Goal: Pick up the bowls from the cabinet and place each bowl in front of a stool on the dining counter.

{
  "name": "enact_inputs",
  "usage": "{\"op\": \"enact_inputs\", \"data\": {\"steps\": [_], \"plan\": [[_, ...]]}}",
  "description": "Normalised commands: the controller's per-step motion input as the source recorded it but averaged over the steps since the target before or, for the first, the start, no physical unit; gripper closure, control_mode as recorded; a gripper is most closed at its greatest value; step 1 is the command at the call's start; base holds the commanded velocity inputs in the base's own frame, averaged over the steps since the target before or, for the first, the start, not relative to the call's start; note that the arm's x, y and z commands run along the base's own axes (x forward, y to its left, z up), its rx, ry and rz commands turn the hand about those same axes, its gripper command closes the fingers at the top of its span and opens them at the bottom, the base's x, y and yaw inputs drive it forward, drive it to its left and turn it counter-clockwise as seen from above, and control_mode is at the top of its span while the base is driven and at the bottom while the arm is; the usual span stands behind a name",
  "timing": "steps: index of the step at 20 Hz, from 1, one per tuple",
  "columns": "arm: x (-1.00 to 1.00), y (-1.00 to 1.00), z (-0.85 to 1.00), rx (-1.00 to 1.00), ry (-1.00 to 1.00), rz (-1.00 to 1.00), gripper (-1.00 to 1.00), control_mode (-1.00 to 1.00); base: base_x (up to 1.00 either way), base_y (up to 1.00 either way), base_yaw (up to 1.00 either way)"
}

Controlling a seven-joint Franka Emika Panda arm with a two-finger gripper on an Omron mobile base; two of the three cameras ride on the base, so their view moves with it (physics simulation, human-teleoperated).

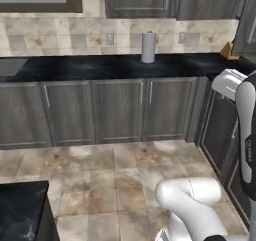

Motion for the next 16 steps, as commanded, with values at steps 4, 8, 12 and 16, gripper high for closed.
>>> {"op": "enact_inputs", "data": {"steps": [4,8,12,16], "plan": [[0.00,0.00,0.00,0.00,0.00,0.00,-1.00,1.00,1.00,0.00,-0.29],[0.00,0.00,0.00,0.00,0.00,0.00,-1.00,1.00,1.00,0.16,-0.37],[0.00,0.00,0.00,0.00,0.00,0.00,-1.00,1.00,1.00,0.47,-0.43],[0.00,0.00,0.00,0.00,0.00,0.00,-1.00,1.00,0.98,0.57,-0.46]]}}
